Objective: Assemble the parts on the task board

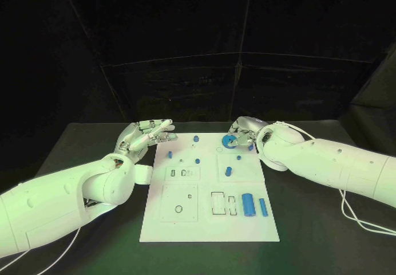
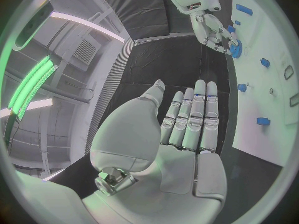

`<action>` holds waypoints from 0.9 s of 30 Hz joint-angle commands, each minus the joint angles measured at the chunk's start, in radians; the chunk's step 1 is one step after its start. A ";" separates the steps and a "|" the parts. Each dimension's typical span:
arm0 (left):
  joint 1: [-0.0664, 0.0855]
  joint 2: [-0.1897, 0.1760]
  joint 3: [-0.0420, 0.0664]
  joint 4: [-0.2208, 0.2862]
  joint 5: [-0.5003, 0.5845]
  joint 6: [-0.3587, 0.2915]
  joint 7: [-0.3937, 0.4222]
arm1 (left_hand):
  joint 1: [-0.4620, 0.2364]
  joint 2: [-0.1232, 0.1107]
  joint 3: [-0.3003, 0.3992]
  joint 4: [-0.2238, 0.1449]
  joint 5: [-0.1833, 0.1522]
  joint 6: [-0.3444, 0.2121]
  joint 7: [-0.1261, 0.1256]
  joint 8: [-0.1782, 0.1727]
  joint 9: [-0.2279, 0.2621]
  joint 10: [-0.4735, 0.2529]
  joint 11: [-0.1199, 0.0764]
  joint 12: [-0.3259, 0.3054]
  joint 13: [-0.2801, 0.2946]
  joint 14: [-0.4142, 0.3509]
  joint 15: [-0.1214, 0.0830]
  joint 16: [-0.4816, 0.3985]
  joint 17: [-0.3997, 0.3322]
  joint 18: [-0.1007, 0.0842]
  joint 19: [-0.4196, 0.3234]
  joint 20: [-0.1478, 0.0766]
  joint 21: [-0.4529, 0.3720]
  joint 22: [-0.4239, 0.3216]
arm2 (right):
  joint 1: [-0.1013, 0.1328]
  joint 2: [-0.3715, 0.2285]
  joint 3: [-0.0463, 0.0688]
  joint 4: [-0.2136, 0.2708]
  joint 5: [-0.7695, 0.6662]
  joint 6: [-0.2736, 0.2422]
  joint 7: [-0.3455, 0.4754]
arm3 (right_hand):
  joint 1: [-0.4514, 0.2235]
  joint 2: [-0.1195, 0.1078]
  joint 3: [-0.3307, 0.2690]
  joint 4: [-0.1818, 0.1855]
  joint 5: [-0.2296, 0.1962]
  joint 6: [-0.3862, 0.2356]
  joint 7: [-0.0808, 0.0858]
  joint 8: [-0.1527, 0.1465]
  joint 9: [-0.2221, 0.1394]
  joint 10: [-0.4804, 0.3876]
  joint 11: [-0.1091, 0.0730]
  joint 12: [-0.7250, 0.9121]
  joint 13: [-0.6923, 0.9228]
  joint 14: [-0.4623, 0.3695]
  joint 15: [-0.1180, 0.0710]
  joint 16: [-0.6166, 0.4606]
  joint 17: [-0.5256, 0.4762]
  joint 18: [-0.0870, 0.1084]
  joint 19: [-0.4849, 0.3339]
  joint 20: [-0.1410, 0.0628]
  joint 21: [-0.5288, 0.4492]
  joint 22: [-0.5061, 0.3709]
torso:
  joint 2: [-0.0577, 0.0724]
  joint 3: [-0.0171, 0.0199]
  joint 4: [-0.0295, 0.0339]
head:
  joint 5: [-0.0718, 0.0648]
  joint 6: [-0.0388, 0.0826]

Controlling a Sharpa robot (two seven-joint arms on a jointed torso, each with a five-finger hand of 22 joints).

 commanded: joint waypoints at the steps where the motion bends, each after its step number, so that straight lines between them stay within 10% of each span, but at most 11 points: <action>1: 0.001 -0.001 0.001 0.002 0.000 0.014 0.004 | 0.002 0.007 0.000 -0.004 0.003 0.005 0.001 -0.006 -0.001 0.006 0.000 -0.005 0.000 0.007 -0.001 -0.006 0.001 0.006 0.010 0.000 0.000 -0.001 | 0.002 -0.005 0.000 0.031 0.019 -0.104 0.028 | -0.005 0.014 0.012 -0.001 0.002 0.080 -0.035 0.012 0.004 0.005 -0.001 0.003 0.079 0.070 -0.007 0.003 0.082 -0.014 0.030 -0.007 0.005 0.162 | -0.001 -0.0015 -0.0002 | 0.002 0.001; 12: 0.001 -0.003 0.001 0.007 0.000 0.017 0.006 | 0.003 0.007 0.001 -0.006 0.003 0.006 0.000 -0.007 -0.001 0.006 0.000 -0.006 0.000 0.007 -0.001 -0.006 0.001 0.006 0.010 0.000 0.000 -0.001 | 0.003 0.023 0.001 0.125 -0.069 -0.152 0.017 | -0.022 0.002 0.028 0.000 0.000 0.086 -0.036 0.000 0.001 0.005 -0.003 0.000 0.077 0.070 -0.009 0.004 0.085 -0.016 0.037 -0.011 0.009 0.172 | -0.001 -0.0019 0.0023 | 0.009 0.003; 27: 0.001 0.001 0.001 0.005 0.000 0.018 0.005 | 0.004 0.008 0.002 -0.007 0.004 0.006 0.000 -0.007 -0.001 0.007 -0.001 -0.006 0.000 0.007 -0.001 -0.007 0.001 0.006 0.010 0.000 0.000 -0.002 | 0.003 0.191 0.002 0.022 -0.127 -0.077 -0.013 | -0.032 -0.007 0.048 -0.002 -0.001 0.087 -0.034 -0.015 -0.001 0.002 -0.002 -0.005 0.074 0.070 -0.009 0.004 0.085 -0.018 0.043 -0.012 0.012 0.180 | 0.000 -0.0010 0.0024 | 0.022 -0.002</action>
